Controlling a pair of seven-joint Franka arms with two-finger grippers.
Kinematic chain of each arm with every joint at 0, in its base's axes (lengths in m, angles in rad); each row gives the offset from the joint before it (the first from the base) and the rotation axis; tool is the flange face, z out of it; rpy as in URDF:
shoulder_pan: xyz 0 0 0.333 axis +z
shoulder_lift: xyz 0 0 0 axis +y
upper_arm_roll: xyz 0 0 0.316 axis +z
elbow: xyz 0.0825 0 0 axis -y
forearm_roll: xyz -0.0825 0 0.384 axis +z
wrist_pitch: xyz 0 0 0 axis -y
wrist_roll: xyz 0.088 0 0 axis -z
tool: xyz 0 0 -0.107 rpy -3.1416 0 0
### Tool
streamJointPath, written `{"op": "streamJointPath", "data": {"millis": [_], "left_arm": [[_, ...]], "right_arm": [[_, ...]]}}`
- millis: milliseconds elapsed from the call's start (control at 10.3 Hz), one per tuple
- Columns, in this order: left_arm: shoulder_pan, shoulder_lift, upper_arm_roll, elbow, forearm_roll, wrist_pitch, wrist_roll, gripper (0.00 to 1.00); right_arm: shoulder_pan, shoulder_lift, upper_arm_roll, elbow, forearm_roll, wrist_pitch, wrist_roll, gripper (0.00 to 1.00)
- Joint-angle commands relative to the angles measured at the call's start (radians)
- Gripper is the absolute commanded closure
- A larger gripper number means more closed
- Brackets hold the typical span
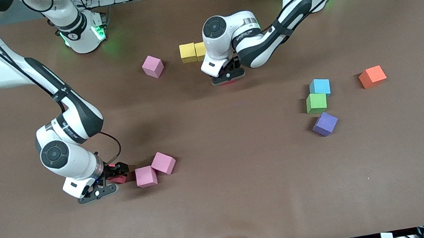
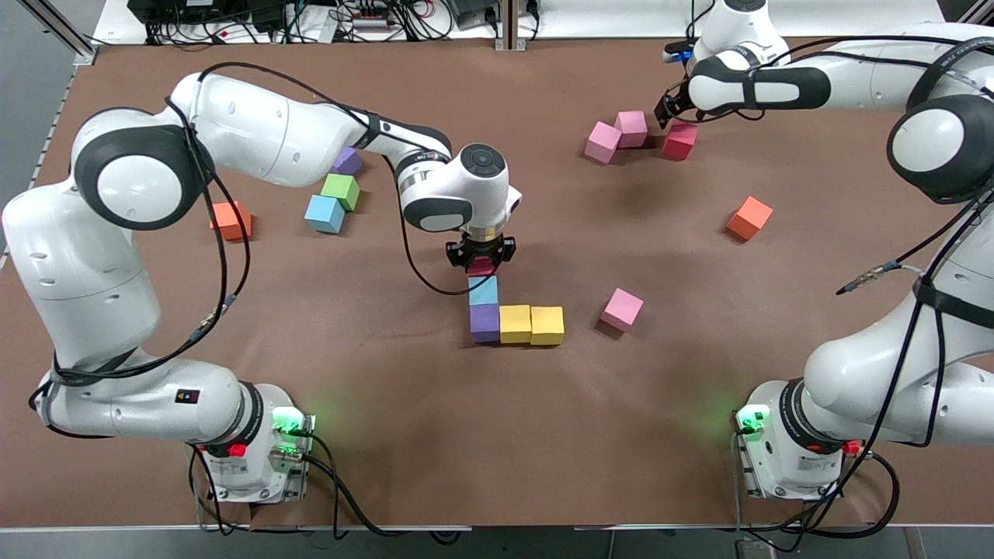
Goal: Form number 2 with 11 blocks
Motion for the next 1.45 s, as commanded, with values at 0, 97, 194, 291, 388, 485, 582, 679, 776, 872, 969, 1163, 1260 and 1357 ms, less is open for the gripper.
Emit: {"op": "streamJointPath", "data": {"millis": [0, 97, 194, 291, 388, 485, 582, 679, 776, 872, 969, 1163, 1260, 1357], "left_arm": [[-0.011, -0.005, 0.002, -0.009, 0.054, 0.015, -0.049, 0.55], [-0.011, -0.005, 0.002, -0.009, 0.056, 0.015, -0.051, 0.54], [-0.011, -0.005, 0.002, -0.009, 0.056, 0.015, -0.051, 0.53], [-0.014, -0.005, 0.002, -0.009, 0.056, 0.013, -0.052, 0.48], [-0.014, -0.005, 0.002, -0.009, 0.056, 0.015, -0.058, 0.45], [-0.014, -0.005, 0.002, -0.009, 0.056, 0.015, -0.063, 0.45], [-0.02, -0.005, 0.002, -0.009, 0.056, 0.015, -0.063, 0.39], [-0.023, -0.005, 0.002, -0.009, 0.056, 0.013, -0.065, 0.12], [-0.026, -0.005, 0.002, -0.009, 0.056, 0.013, -0.072, 0.0], [-0.026, -0.007, 0.002, -0.008, 0.057, 0.013, -0.092, 0.0], [-0.026, -0.007, 0.002, -0.008, 0.075, 0.013, -0.109, 0.0], [-0.025, -0.021, 0.002, -0.009, 0.085, 0.006, -0.135, 0.0], [-0.023, -0.04, 0.002, -0.011, 0.085, 0.001, -0.141, 0.0], [-0.018, -0.062, 0.0, -0.009, 0.085, -0.006, -0.141, 0.0]], "right_arm": [[-0.069, -0.036, 0.059, -0.011, -0.006, -0.035, -0.271, 0.0], [-0.08, -0.044, 0.059, -0.012, -0.006, -0.037, -0.411, 0.0], [-0.085, -0.047, 0.059, -0.02, -0.006, -0.037, -0.501, 0.0], [-0.085, -0.047, 0.059, -0.027, -0.007, -0.037, -0.555, 0.0], [-0.08, -0.045, 0.056, -0.03, -0.006, -0.037, -0.655, 0.0], [-0.078, -0.047, 0.056, -0.05, -0.006, -0.036, -0.717, 0.0], [-0.077, -0.05, 0.061, -0.075, -0.007, -0.033, -0.728, 0.0], [-0.075, -0.061, 0.079, -0.093, -0.007, -0.029, -0.733, 0.0], [-0.075, -0.065, 0.085, -0.106, -0.007, -0.026, -0.762, 0.0], [-0.081, -0.064, 0.082, -0.107, -0.007, -0.011, -0.835, 0.0], [-0.091, -0.059, 0.076, -0.121, -0.007, 0.033, -0.884, 0.0], [-0.091, -0.051, 0.053, -0.123, -0.019, 0.076, -0.929, 0.0], [-0.092, -0.053, 0.05, -0.123, -0.021, 0.078, -0.952, 0.0], [-0.083, -0.047, 0.023, -0.129, -0.019, 0.107, -0.954, 0.0]]}}
